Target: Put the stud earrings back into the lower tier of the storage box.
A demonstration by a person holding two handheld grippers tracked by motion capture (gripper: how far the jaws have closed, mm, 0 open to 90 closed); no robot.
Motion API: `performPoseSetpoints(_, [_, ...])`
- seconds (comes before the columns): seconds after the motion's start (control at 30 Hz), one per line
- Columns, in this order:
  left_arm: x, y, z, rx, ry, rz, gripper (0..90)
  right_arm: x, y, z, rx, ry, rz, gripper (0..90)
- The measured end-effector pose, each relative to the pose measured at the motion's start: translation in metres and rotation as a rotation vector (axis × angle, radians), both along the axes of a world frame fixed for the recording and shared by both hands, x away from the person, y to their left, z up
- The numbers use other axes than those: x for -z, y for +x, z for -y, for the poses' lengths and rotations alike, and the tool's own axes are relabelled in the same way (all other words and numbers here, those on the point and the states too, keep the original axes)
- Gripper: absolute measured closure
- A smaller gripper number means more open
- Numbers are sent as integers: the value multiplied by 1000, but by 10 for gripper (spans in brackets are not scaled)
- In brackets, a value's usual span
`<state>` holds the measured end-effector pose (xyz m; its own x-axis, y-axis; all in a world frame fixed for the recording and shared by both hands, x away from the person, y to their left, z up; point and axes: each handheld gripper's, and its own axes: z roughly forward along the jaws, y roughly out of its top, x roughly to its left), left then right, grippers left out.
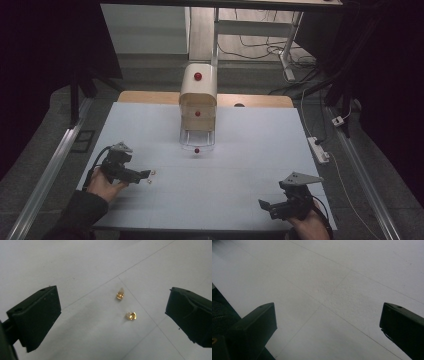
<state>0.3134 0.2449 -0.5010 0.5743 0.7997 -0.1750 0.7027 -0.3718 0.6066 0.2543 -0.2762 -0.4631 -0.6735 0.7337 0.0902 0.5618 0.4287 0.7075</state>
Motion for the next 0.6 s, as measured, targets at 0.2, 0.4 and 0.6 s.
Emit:
performPoseSetpoints(0.2, [11,15,9,75,26,-35,4,0,0,-1,-6,-10,-1,7])
performPoseSetpoints(0.4, [21,26,14,112,67,-59,87,1,0,-2,-9,-12,1,7])
performPoseSetpoints(0.6, [22,27,21,184,94,-58,339,1,0,-2,-16,-22,0,7])
